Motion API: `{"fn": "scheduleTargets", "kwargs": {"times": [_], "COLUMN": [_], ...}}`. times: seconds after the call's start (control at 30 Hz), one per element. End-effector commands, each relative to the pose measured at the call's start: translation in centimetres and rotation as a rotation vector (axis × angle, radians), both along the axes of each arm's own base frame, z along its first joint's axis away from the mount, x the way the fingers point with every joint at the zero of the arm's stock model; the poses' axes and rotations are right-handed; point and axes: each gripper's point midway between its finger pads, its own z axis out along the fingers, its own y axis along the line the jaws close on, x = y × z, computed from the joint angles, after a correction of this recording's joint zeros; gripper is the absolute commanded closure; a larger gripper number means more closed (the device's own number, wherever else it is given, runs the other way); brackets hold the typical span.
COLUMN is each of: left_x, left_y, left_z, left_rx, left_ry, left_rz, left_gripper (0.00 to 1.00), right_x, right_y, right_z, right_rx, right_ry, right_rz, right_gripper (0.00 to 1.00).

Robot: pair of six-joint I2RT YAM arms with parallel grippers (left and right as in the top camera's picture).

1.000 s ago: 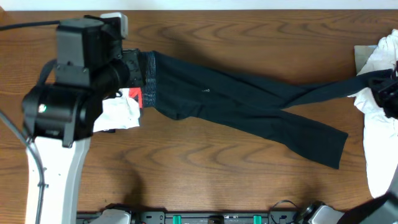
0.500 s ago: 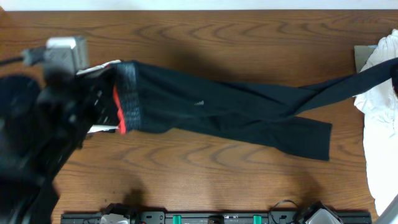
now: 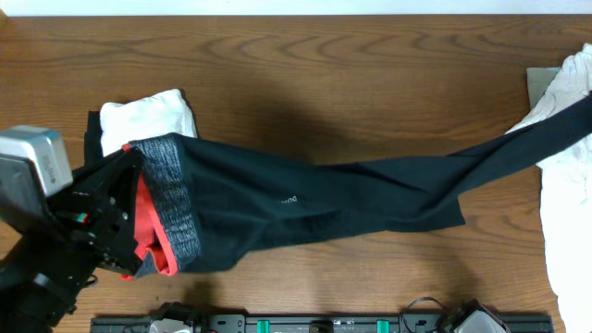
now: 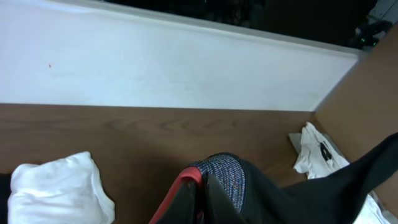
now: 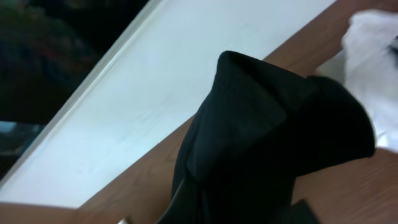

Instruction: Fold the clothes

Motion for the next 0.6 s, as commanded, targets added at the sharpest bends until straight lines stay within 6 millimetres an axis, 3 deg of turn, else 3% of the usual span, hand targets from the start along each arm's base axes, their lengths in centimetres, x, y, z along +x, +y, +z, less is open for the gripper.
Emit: {"fn": "scheduleTargets", "kwargs": {"times": [0.0,0.2,0.33,0.5,0.53,0.57], "left_x": [1.9,9.4,16.1,24.4,26.0,27.3], "left_y": [0.1,-0.4,-1.6,-2.7,-2.6,-2.4], "left_z": [-0.3,-4.3,-9.2,-16.3,-17.7,-18.9], "left_rx": [0.017,0.086,0.127,0.16,0.165,0.171], "left_ry": [0.026,0.203,0.36,0.512,0.53,0.543], "left_rz": [0.02,0.059,0.05,0.054,0.065,0.077], "left_gripper": [0.94,0.94,0.94,0.94,0.92,0.83], "right_x": [-0.1,2.0,4.5,9.2,10.3,11.5], "right_y": [-1.9,-4.3,-6.3,-7.8,-8.0,-8.1], "right_z": [-0.6,-4.4,-8.0,-13.2,-14.4,-15.6], "right_rx": [-0.056,0.018,0.077,0.133,0.141,0.148], "right_ry": [0.042,0.166,0.259,0.349,0.363,0.375], "right_rz": [-0.075,-0.075,-0.063,0.0,0.016,0.032], "right_gripper": [0.99,0.99,0.99,0.95,0.92,0.86]}}
